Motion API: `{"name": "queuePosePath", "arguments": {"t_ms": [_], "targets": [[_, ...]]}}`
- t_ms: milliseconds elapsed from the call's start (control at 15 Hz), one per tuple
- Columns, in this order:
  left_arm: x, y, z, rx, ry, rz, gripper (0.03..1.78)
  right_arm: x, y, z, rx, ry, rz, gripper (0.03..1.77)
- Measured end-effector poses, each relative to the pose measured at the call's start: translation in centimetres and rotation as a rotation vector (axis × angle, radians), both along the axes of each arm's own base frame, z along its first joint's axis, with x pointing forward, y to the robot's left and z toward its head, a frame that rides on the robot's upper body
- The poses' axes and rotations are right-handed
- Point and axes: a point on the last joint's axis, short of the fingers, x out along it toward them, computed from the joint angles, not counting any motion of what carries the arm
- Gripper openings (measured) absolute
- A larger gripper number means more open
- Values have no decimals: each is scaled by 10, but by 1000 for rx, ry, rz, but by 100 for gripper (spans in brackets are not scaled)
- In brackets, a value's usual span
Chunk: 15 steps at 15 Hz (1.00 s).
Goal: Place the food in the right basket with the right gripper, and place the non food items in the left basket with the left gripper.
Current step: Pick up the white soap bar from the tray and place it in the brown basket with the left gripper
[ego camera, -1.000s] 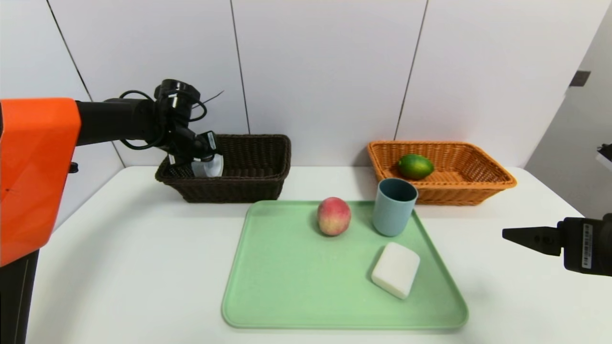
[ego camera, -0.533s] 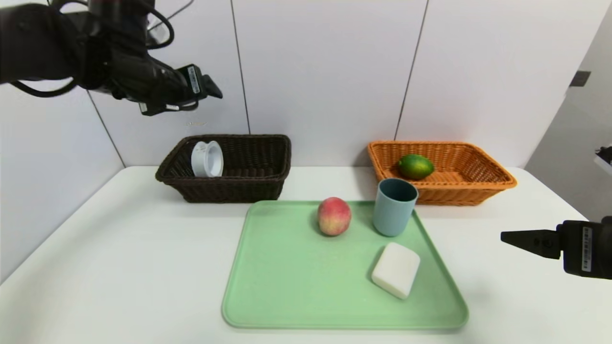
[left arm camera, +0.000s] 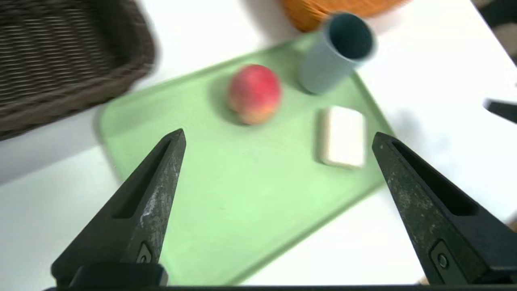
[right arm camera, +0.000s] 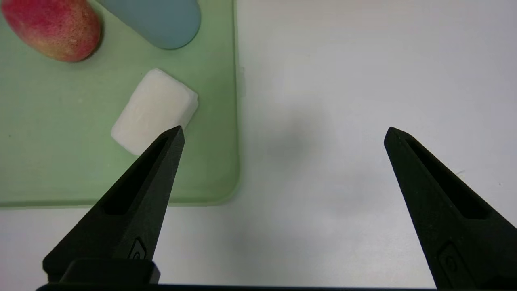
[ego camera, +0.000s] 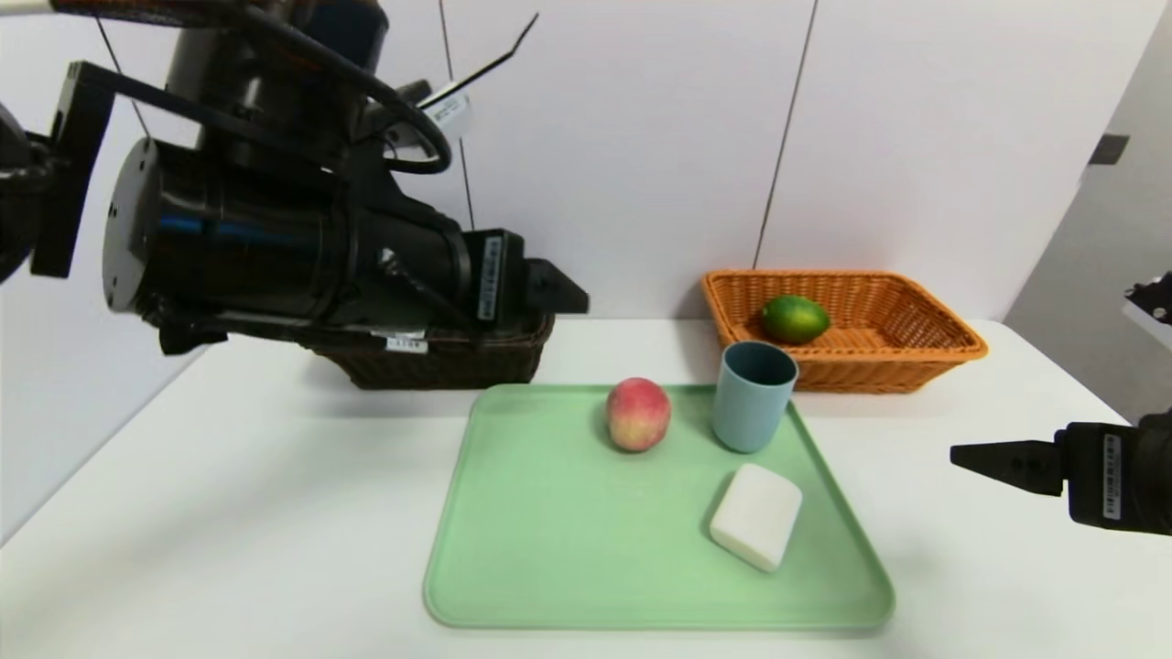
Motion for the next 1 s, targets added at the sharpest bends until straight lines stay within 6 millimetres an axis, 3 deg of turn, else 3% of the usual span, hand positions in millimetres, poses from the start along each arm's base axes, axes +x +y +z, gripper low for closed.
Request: {"name": "queuePosePath", "arguments": {"t_ms": [333, 667, 1000], "targets": [[-34, -50, -14, 47, 1, -234, 167, 3, 1, -3, 18, 18, -10, 171], [-23, -96, -32, 84, -63, -351, 168, 16, 7, 1, 57, -63, -7, 171], [-9, -122, -44, 181, 36, -362, 169, 25, 11, -5, 61, -38, -17, 171]]}}
